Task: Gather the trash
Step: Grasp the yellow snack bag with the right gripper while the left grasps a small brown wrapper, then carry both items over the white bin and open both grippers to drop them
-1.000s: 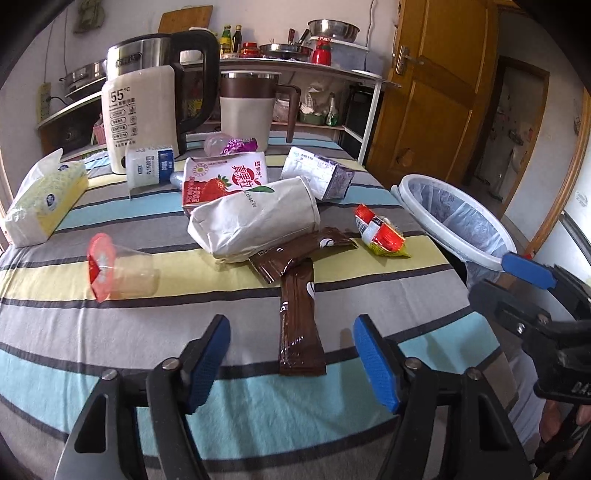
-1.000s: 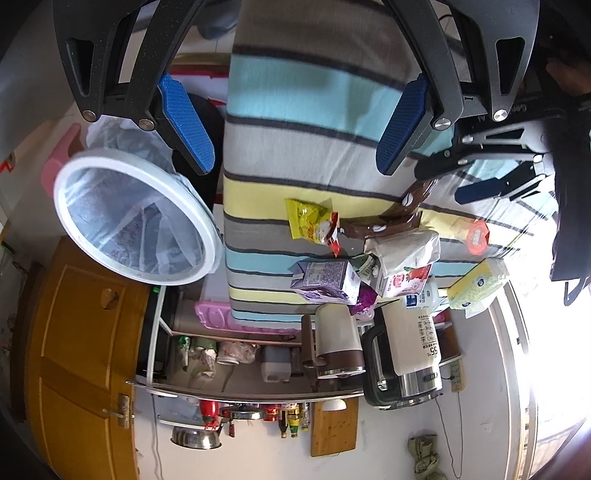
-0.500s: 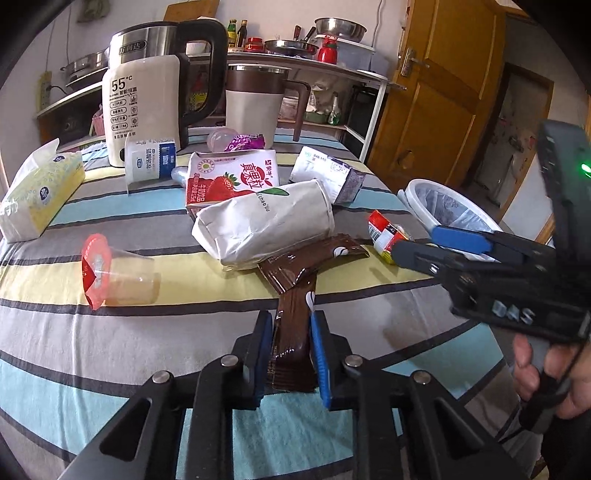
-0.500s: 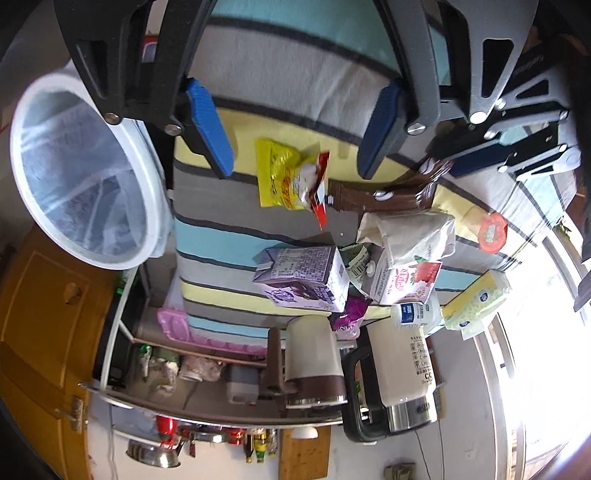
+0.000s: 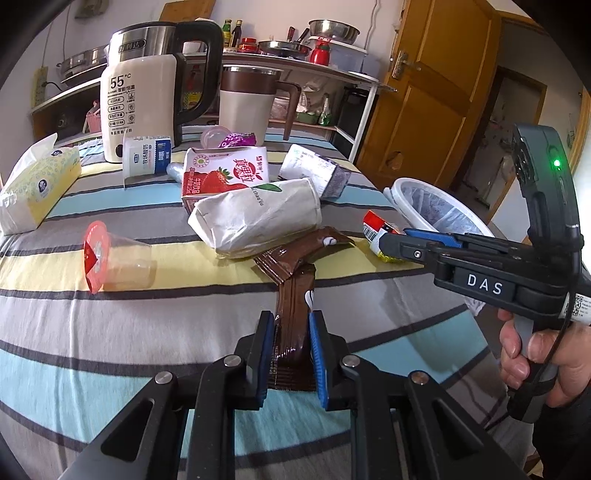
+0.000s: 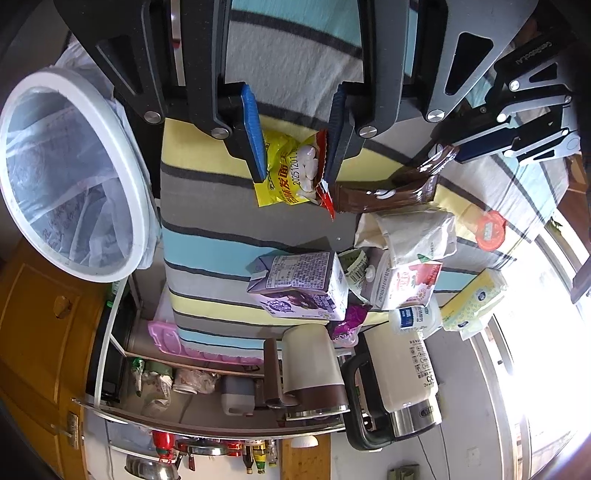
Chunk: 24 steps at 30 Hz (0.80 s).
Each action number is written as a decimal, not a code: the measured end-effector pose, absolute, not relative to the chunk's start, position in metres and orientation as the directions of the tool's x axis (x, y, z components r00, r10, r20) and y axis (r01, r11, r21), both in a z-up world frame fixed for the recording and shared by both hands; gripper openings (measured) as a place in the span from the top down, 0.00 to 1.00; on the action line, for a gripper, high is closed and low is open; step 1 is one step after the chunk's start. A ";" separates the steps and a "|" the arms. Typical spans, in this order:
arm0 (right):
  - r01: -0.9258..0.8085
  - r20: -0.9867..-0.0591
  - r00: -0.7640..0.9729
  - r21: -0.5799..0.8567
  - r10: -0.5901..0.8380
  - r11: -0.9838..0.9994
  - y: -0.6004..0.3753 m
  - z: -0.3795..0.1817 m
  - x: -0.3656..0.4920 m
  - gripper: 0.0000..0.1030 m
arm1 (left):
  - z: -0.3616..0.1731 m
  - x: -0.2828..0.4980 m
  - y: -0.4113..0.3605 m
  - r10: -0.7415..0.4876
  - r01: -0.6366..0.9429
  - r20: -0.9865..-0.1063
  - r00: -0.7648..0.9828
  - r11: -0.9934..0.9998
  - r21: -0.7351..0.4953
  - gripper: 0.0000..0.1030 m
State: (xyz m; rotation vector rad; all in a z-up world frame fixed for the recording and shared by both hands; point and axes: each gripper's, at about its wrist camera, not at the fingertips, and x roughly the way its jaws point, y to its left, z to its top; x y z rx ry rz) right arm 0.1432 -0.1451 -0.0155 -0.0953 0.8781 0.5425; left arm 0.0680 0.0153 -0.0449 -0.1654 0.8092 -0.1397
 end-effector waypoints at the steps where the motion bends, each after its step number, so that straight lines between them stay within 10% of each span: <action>1: -0.487 -0.751 0.514 0.144 0.416 0.861 -0.147 -0.015 0.140 0.69 | -0.044 0.066 0.014 -0.187 0.064 -0.705 0.684 0.978 -0.198 0.81; 24: -0.350 -0.701 0.603 0.198 0.382 0.916 -0.222 0.006 0.117 0.70 | -0.019 0.086 -0.038 -0.297 0.209 -0.661 0.689 0.955 -0.212 0.81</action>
